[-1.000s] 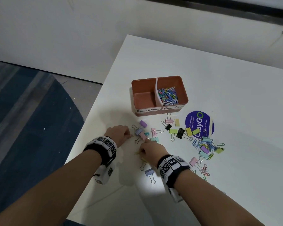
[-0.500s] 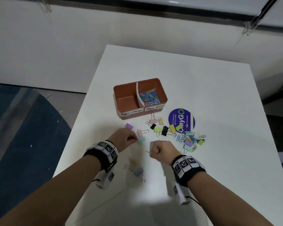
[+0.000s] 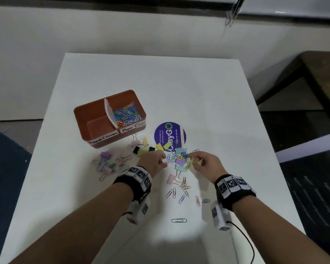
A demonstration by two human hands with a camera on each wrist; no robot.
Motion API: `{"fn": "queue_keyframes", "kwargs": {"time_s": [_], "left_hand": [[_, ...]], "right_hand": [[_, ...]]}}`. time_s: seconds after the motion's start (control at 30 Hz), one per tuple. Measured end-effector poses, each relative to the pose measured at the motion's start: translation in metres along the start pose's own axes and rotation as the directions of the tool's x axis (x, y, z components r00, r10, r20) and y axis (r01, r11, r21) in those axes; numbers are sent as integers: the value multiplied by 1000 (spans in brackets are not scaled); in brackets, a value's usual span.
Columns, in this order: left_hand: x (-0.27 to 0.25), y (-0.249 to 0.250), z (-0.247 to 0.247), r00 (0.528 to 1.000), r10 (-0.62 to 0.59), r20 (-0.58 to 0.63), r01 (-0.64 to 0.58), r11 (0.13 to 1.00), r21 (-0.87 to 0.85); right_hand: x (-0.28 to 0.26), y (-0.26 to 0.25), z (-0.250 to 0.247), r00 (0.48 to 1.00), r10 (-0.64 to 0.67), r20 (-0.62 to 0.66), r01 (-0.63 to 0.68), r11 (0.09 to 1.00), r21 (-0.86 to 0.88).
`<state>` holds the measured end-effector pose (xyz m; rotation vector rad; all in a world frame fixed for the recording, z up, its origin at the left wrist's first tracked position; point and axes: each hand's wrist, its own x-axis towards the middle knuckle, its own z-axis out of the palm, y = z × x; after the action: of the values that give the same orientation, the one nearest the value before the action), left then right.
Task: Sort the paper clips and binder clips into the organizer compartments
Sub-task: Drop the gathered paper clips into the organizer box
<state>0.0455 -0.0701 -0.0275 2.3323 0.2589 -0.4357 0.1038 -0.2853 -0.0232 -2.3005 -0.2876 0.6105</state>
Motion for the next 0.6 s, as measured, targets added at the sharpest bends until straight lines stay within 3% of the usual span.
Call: {"fn": "queue_keyframes", "kwargs": {"time_s": [0.13, 0.23, 0.6], "left_hand": [[22, 7, 16, 997, -79, 3, 78, 995, 67], [33, 7, 24, 996, -88, -32, 91, 991, 102], [54, 10, 26, 999, -38, -9, 39, 954, 299]], "right_hand": [[23, 12, -23, 992, 78, -98, -81, 996, -28], [42, 17, -31, 994, 71, -86, -79, 993, -90], [81, 24, -29, 976, 6, 219, 57, 958, -282]]}}
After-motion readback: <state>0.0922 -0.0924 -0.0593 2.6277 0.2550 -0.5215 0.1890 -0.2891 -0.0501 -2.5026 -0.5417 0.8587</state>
